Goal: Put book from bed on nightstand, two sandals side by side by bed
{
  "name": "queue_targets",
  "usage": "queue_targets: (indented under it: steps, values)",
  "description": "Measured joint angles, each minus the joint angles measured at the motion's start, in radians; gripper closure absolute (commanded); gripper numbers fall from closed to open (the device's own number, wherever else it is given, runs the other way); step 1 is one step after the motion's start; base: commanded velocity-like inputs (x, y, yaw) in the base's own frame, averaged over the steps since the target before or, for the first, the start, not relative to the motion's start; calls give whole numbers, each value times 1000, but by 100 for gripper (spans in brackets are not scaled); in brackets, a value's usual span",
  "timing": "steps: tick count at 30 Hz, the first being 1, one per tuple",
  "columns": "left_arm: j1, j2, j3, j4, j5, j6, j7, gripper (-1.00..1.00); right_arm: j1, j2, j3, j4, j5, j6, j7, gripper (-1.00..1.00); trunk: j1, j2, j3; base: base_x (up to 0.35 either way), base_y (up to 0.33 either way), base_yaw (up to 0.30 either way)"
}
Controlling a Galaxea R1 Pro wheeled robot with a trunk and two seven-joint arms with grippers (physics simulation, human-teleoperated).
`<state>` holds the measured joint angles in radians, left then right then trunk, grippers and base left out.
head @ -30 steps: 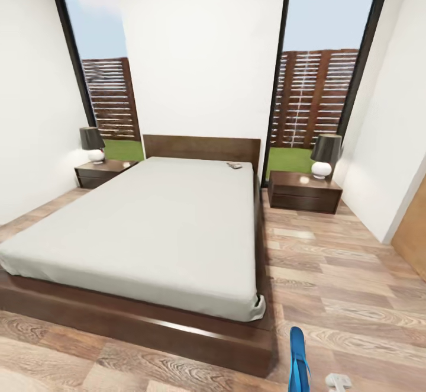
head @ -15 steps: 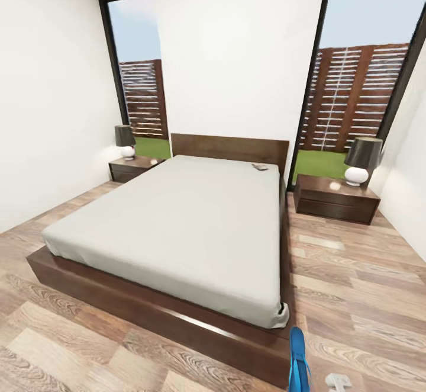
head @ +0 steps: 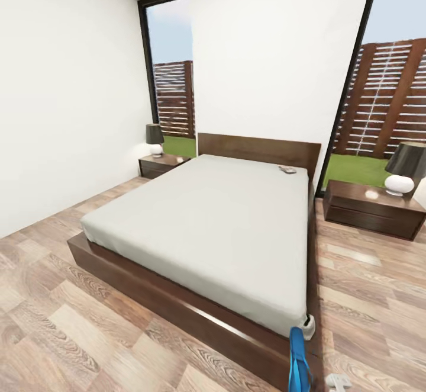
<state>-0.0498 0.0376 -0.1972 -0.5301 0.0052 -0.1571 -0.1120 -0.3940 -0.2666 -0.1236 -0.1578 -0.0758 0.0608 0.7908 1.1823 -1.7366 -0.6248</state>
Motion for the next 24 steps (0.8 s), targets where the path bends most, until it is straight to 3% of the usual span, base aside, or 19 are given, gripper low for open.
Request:
queue_targets:
  steps: [24]
  values:
    - [0, 0, 0, 0, 0, 0, 0, -100, 0, 0, 0, 0, 0, 0, 0, 100, 0, 0, 0, 0, 0, 291]
